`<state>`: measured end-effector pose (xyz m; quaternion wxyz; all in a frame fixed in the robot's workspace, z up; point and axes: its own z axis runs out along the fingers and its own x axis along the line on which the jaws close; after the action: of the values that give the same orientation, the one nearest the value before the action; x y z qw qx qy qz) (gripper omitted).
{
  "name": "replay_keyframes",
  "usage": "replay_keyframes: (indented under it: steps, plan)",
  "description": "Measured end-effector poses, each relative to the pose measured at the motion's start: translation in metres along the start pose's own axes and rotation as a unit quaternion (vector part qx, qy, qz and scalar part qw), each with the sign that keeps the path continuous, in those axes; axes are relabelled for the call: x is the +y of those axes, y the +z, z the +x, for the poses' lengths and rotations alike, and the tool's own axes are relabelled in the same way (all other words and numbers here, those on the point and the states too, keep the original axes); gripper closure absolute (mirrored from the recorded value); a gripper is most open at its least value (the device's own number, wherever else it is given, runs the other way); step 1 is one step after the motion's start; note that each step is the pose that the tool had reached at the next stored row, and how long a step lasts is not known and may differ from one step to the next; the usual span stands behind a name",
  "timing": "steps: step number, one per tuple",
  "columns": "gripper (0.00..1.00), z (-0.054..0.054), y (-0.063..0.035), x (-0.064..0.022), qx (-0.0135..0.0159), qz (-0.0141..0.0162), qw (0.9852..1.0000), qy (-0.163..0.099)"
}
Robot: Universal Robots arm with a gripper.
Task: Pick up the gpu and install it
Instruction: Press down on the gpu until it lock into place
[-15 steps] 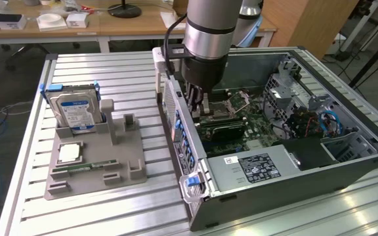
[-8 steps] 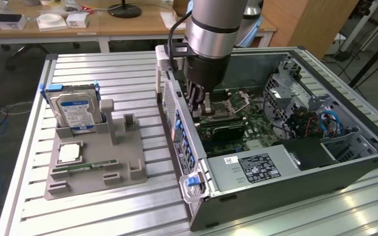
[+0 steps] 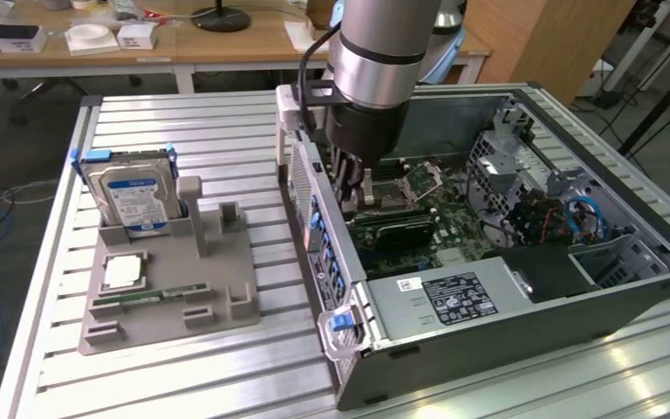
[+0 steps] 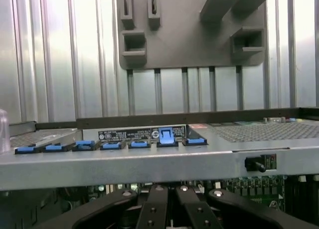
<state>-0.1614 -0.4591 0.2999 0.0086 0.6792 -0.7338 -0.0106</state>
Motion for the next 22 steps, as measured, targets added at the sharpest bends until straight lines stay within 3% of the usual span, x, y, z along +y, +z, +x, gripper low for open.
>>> replay_keyframes:
  steps: [13, 22]
  plan:
    - [0.89, -0.0002, -0.0041, -0.0006, -0.0004, -0.0014, 1.0000, 0.006]
    - [0.89, -0.0001, 0.0030, -0.0007, -0.0006, -0.0015, 0.9998, 0.019]
